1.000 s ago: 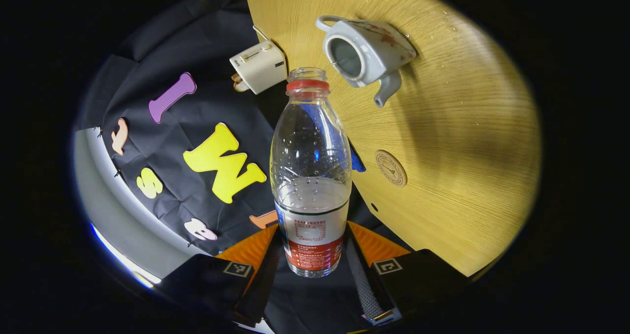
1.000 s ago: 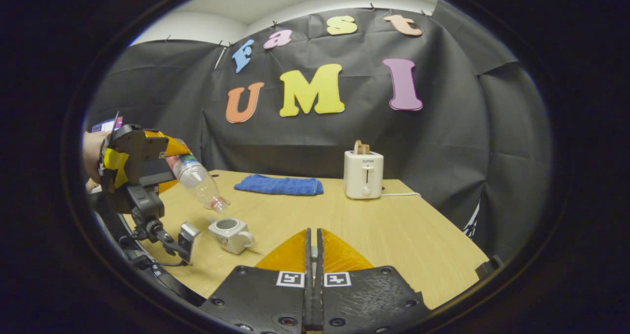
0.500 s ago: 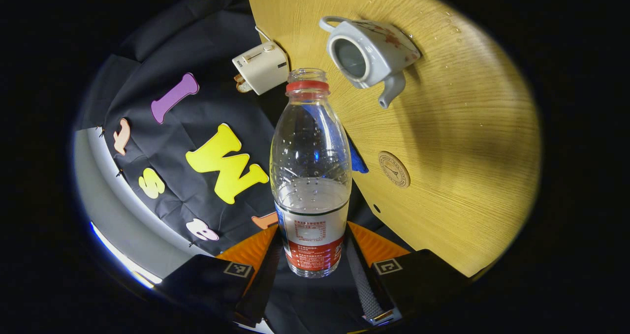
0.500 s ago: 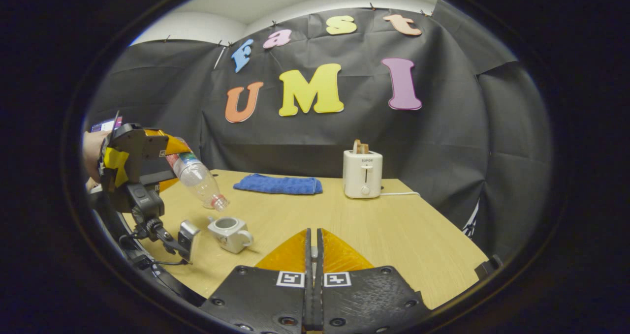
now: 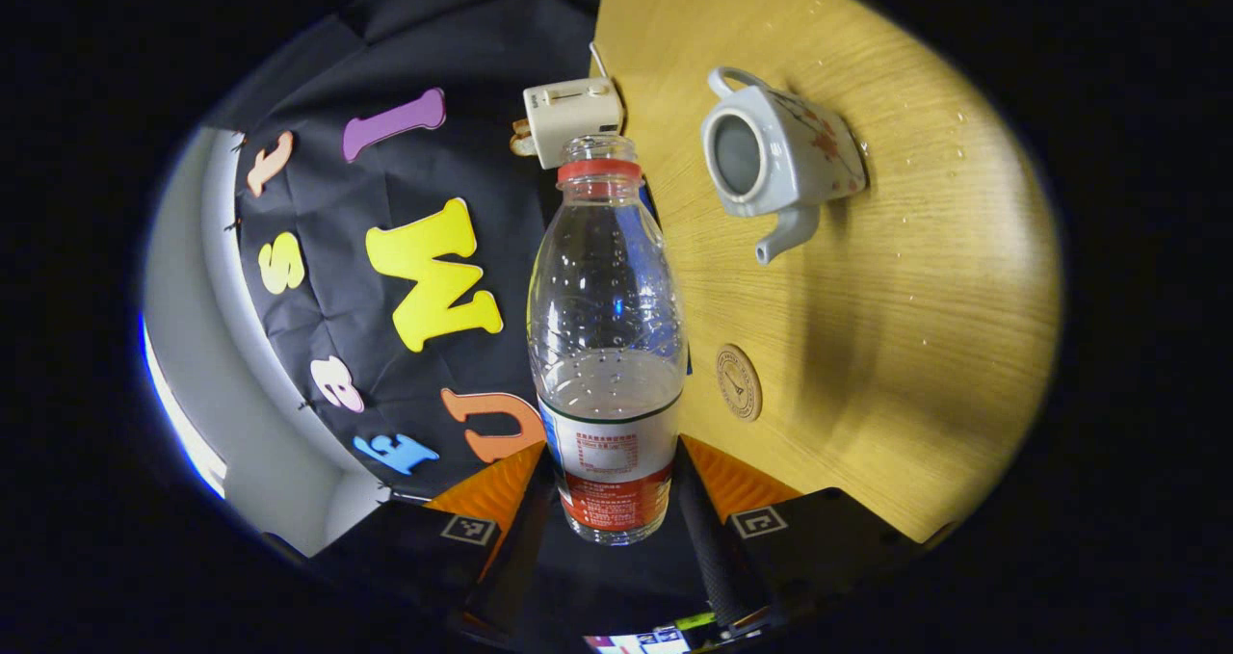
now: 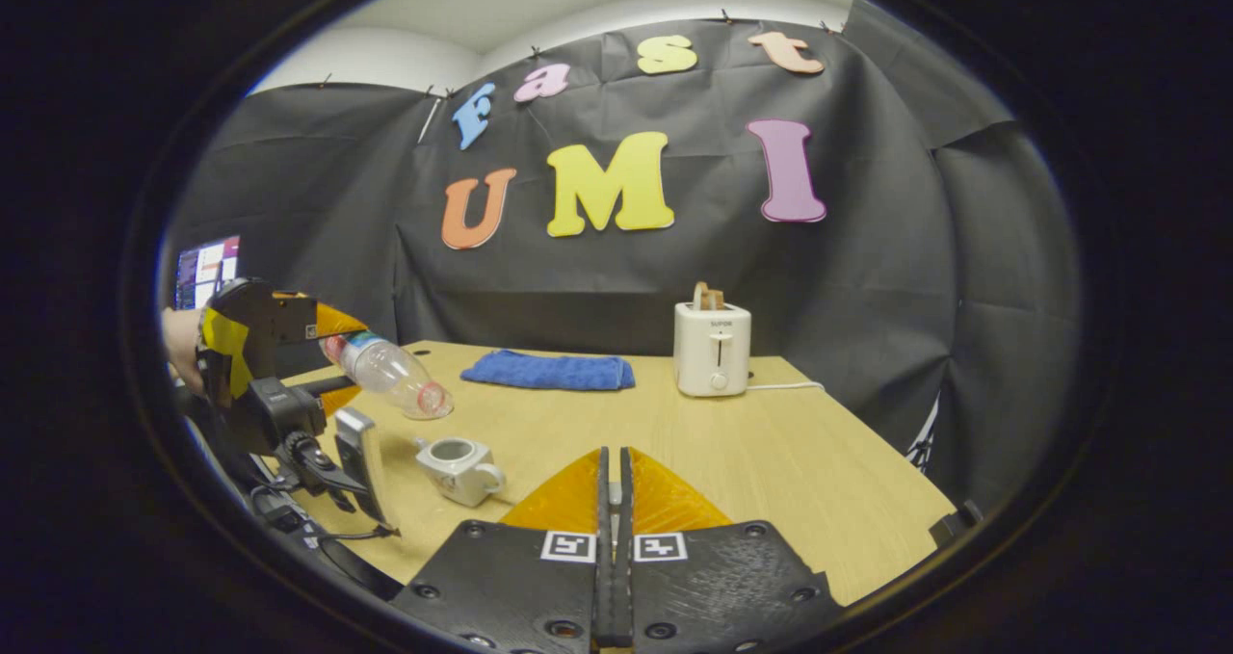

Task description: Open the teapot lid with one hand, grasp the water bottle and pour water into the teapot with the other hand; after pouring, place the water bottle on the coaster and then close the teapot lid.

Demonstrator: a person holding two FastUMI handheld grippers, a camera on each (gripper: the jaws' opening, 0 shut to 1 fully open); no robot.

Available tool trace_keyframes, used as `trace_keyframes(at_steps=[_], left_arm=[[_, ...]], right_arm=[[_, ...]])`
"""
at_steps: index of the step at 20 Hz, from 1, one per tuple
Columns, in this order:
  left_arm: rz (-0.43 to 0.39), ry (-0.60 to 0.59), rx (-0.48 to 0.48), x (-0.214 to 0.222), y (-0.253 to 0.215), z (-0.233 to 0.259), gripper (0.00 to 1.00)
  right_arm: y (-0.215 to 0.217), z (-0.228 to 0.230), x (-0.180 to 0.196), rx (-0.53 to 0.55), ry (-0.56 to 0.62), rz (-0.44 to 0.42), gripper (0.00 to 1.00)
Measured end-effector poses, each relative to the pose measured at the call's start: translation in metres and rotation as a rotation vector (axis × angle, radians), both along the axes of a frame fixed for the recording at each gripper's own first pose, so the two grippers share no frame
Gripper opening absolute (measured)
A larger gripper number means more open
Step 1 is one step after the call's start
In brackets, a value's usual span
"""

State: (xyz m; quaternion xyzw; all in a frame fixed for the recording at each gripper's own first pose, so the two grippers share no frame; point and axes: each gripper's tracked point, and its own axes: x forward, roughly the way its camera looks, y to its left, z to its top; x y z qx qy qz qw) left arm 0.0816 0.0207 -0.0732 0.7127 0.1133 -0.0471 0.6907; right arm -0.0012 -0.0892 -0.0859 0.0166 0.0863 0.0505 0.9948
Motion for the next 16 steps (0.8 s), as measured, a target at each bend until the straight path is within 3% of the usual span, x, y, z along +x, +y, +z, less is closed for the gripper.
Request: trace_keyframes(at_steps=[3, 6, 9, 13, 16], left_arm=[[0.075, 0.081, -0.36, -0.009, 0.01, -0.029, 0.73], [0.158, 0.082, -0.71, -0.014, 0.013, -0.027, 0.72], [0.204, 0.061, -0.946, -0.017, 0.016, -0.016, 0.73], [0.204, 0.041, -1.275, -0.01, 0.013, -0.004, 0.74], [0.186, 0.02, -1.429, 0.01, 0.011, 0.008, 0.74]], right_arm=[[0.003, 0.003, 0.003, 0.01, 0.005, 0.007, 0.0], [0.008, 0.009, 0.002, 0.003, -0.004, 0.013, 0.0], [0.014, 0.013, 0.002, -0.007, -0.011, 0.023, 0.0], [0.021, 0.018, 0.003, -0.015, -0.017, 0.031, 0.0], [0.024, 0.017, 0.003, -0.019, -0.017, 0.032, 0.0]])
